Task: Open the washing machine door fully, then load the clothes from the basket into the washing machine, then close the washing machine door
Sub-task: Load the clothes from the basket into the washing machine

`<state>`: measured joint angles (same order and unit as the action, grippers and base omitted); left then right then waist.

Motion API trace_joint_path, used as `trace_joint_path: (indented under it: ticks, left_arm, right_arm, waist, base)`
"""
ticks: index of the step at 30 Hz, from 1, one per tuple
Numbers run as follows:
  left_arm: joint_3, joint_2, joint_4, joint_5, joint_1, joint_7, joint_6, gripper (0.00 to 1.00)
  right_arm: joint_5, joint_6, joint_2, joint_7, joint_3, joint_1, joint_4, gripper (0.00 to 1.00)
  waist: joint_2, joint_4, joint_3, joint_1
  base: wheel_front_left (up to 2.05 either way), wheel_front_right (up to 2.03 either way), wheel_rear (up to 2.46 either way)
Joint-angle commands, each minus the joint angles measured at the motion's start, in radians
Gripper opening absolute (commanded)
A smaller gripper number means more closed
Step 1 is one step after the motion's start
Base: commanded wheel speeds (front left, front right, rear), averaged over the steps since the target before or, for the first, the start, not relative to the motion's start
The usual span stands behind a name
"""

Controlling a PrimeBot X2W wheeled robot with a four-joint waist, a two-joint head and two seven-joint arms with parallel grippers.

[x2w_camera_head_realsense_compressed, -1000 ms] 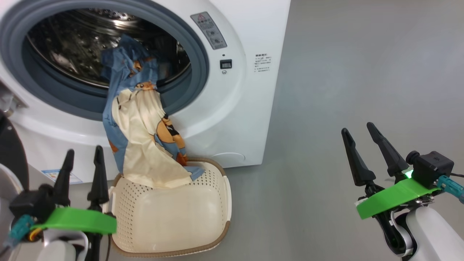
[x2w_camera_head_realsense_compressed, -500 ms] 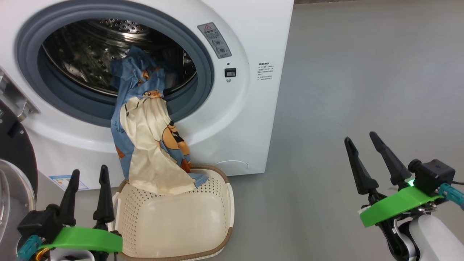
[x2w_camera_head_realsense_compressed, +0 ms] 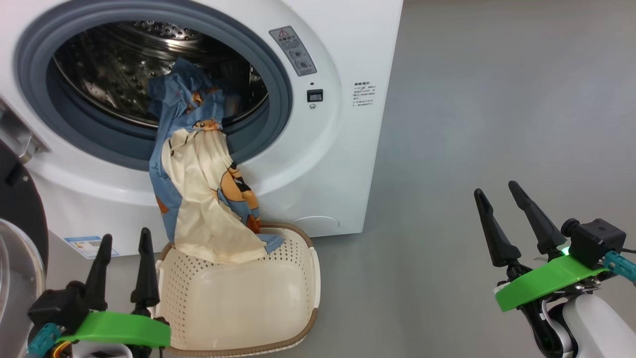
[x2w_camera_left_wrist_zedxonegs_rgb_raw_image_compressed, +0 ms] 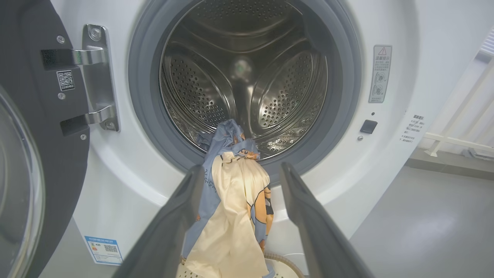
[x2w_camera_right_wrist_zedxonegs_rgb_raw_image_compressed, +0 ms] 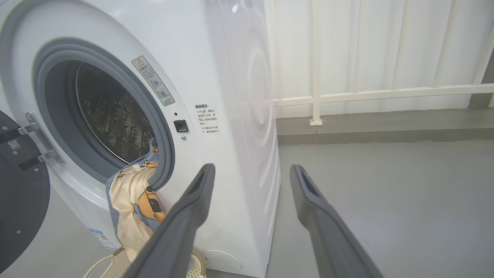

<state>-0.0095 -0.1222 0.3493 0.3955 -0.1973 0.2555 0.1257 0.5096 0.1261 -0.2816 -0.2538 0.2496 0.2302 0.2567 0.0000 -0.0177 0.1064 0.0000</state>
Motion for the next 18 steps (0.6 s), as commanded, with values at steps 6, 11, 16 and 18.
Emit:
trace_joint_path:
  ticks: [6,11,16,18]
  left_arm:
    - [0.033,-0.016,0.017,0.011,-0.026,0.006,0.005,1.0]
    - [0.01,-0.019,0.088,0.036,-0.068,0.006,0.005,1.0]
    - [-0.035,-0.027,0.213,0.096,-0.141,0.0,0.005,1.0]
    - [-0.058,-0.033,0.265,0.128,-0.175,0.0,0.005,1.0]
  right_arm:
    - [0.007,0.005,-0.013,-0.008,0.01,0.014,-0.028,1.0]
    - [0.0,0.005,-0.015,-0.008,0.01,0.035,-0.037,1.0]
    - [-0.009,0.005,-0.013,-0.008,0.01,0.06,-0.047,1.0]
    - [-0.011,0.005,-0.013,-0.008,0.006,0.067,-0.052,1.0]
  waist:
    - [0.0,-0.011,0.023,0.0]
    - [0.0,-0.024,0.067,0.0]
    - [0.0,-0.04,0.12,0.0]
    - [0.0,-0.047,0.141,0.0]
  base:
    - [0.0,0.0,0.0]
    - [0.0,0.0,0.0]
    - [0.0,0.0,0.0]
    - [0.0,0.0,0.0]
